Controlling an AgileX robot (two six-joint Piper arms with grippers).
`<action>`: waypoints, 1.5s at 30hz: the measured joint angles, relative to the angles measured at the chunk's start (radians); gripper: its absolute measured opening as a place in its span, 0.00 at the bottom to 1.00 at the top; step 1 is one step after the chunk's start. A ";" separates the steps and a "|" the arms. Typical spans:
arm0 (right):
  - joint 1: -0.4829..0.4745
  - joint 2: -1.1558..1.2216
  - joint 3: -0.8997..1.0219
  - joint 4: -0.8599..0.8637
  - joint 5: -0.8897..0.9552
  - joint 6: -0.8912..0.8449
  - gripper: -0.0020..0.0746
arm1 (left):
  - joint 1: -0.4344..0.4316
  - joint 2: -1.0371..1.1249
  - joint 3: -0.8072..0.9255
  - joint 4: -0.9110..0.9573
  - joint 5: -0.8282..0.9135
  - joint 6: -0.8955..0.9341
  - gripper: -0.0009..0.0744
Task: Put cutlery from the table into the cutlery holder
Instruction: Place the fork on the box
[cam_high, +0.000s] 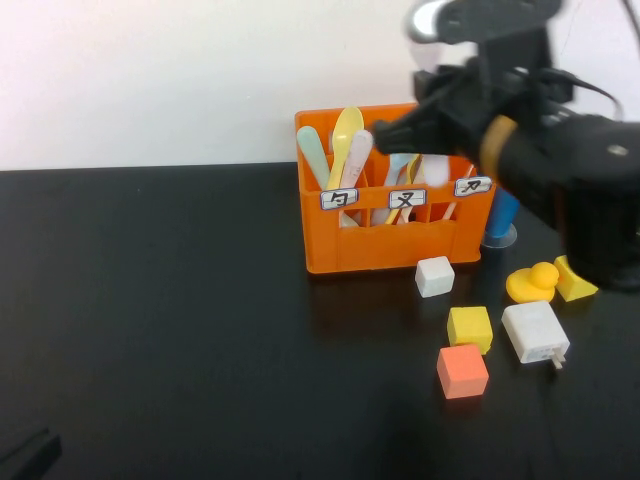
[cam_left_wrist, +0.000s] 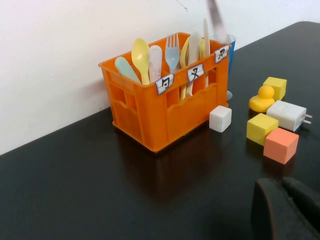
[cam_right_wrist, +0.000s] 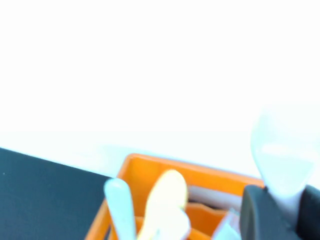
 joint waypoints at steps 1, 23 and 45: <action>0.000 0.021 -0.018 0.000 -0.006 -0.018 0.18 | 0.000 0.000 0.000 0.000 0.000 0.000 0.01; 0.000 0.316 -0.277 -0.002 0.094 -0.069 0.18 | 0.000 0.000 0.000 0.080 0.000 -0.005 0.01; 0.000 0.317 -0.282 0.000 0.171 -0.072 0.42 | 0.000 0.000 0.000 0.087 0.000 0.000 0.01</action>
